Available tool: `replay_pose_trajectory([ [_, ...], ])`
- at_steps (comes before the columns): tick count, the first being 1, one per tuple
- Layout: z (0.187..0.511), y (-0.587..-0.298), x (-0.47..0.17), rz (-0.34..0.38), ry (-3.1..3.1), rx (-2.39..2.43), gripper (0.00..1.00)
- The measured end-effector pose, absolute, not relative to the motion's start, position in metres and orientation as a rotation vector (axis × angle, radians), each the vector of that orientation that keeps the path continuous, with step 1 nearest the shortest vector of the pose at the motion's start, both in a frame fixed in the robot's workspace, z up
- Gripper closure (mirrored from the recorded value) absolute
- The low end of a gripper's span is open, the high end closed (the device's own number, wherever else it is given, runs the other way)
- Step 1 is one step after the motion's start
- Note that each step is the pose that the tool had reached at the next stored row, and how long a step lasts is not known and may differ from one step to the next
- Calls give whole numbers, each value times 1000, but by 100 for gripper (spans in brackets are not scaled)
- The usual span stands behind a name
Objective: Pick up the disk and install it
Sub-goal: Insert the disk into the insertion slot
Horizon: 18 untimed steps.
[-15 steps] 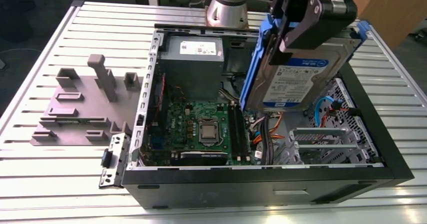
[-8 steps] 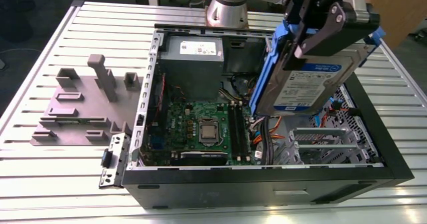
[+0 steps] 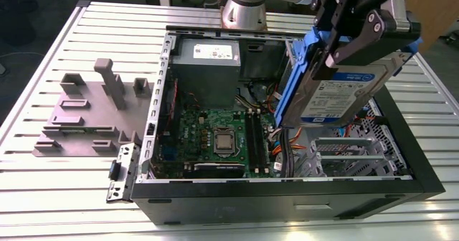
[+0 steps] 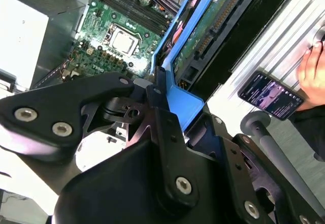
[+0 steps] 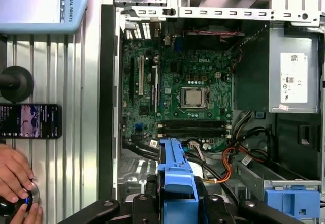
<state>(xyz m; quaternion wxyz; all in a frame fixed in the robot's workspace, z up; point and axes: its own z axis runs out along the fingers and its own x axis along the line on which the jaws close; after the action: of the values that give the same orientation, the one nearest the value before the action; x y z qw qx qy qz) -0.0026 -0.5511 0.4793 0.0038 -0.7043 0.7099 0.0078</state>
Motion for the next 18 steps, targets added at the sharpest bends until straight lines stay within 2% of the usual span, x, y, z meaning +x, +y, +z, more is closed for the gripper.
replay_pose_trajectory([
  [10,471,-556,3,5,2216,-2199,64],
  [18,469,-559,34,10,2218,-2201,64],
])
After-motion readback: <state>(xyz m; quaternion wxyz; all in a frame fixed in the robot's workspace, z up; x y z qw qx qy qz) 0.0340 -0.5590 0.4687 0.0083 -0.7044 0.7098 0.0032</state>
